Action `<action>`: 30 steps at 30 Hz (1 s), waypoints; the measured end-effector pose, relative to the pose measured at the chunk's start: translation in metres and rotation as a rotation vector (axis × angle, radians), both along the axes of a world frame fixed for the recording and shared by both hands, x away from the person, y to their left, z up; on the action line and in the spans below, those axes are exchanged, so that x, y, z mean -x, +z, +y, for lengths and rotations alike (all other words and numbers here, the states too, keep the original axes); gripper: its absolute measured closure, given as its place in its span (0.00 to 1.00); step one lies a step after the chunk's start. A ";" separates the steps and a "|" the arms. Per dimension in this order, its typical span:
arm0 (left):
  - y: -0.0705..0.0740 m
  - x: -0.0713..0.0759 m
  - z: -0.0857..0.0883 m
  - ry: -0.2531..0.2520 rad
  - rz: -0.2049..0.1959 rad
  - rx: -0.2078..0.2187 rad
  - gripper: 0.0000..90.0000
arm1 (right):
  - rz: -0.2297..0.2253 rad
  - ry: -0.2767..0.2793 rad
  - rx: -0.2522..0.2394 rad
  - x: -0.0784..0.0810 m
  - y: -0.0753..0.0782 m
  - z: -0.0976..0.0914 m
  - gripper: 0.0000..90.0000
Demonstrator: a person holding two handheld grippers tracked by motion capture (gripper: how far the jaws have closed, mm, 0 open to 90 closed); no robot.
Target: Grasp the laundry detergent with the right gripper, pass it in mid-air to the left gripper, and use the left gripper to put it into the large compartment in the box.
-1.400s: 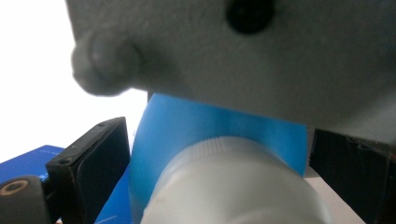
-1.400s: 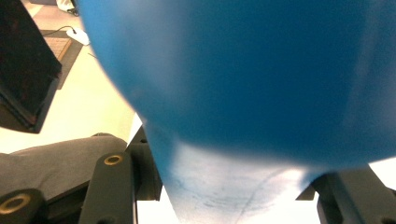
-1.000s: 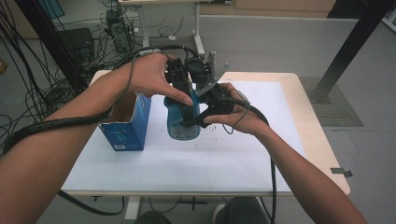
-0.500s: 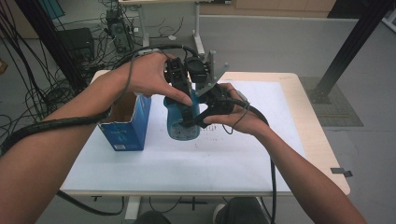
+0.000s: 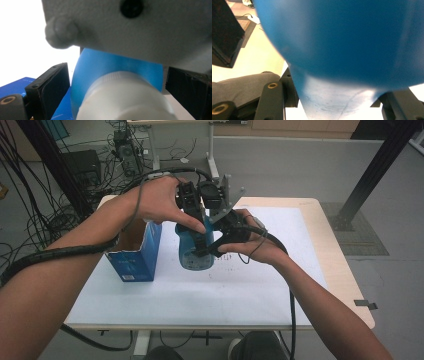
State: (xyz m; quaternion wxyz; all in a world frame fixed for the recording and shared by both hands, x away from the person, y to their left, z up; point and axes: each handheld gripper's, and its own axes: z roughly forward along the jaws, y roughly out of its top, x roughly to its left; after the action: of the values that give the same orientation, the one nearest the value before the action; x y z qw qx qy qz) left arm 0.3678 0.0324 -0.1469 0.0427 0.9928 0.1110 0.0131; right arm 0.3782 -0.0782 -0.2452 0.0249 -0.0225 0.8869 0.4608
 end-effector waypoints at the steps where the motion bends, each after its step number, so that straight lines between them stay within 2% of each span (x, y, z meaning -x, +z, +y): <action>1: 0.000 0.000 0.000 0.000 0.000 0.000 0.07 | 0.000 0.000 0.000 0.000 0.000 0.000 0.48; 21: 0.001 0.001 0.000 -0.006 -0.013 -0.007 0.11 | -0.001 -0.001 -0.003 0.000 0.001 0.000 0.48; 25: 0.002 0.001 -0.001 -0.009 -0.021 -0.007 0.15 | -0.001 0.001 -0.003 0.001 0.001 0.000 0.48; 30: 0.003 0.002 -0.002 -0.021 -0.029 -0.009 0.24 | -0.007 0.001 -0.004 0.001 0.001 0.000 0.48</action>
State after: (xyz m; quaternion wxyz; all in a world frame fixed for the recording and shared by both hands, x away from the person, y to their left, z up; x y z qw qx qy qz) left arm 0.3659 0.0304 -0.1442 0.0401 0.9938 0.0998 0.0274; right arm 0.3774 -0.0787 -0.2441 0.0279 -0.0247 0.8858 0.4625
